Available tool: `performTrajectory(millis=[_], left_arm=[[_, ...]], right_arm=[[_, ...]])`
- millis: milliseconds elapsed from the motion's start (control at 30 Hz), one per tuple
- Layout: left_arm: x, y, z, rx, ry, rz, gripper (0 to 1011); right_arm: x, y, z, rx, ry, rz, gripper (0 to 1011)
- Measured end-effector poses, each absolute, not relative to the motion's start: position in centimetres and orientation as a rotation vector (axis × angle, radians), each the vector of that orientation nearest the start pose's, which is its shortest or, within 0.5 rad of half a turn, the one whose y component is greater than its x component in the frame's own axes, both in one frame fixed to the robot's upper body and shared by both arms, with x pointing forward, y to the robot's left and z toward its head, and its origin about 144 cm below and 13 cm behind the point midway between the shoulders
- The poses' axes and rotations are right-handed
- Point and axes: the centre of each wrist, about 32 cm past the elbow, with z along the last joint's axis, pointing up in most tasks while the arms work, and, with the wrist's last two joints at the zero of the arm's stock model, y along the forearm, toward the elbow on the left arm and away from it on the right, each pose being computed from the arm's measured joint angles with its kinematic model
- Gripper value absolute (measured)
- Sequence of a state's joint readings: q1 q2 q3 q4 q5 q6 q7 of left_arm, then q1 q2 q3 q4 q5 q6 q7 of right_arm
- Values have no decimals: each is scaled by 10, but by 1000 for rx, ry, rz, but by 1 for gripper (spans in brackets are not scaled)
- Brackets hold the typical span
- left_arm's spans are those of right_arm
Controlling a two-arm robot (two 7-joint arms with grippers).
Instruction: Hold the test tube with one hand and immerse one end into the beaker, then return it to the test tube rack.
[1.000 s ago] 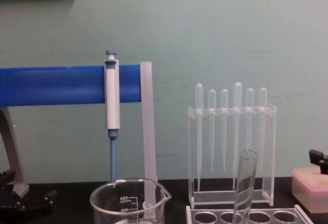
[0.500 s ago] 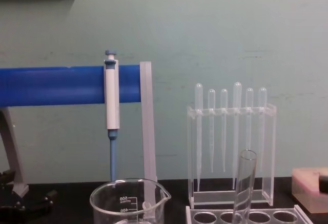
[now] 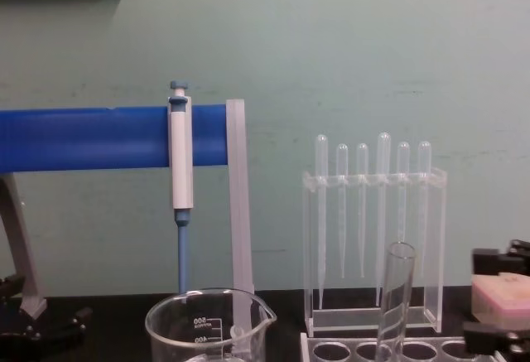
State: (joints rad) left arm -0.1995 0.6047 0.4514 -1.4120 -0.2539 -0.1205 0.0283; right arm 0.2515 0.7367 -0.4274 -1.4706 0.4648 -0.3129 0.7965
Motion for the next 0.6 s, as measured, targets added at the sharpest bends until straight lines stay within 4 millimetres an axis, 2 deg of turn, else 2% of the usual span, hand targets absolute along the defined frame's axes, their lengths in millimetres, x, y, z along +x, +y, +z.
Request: performTrajectory(millis=[333,600], left_arm=[[489,310,1140,304,-285,1248,1000],[489,310,1140,305,-285,1248,1000]], right_arm=[[516,-322,1191,-138,-302,-404,1002],[525,-308,1191,-132,-293,-390,1002]])
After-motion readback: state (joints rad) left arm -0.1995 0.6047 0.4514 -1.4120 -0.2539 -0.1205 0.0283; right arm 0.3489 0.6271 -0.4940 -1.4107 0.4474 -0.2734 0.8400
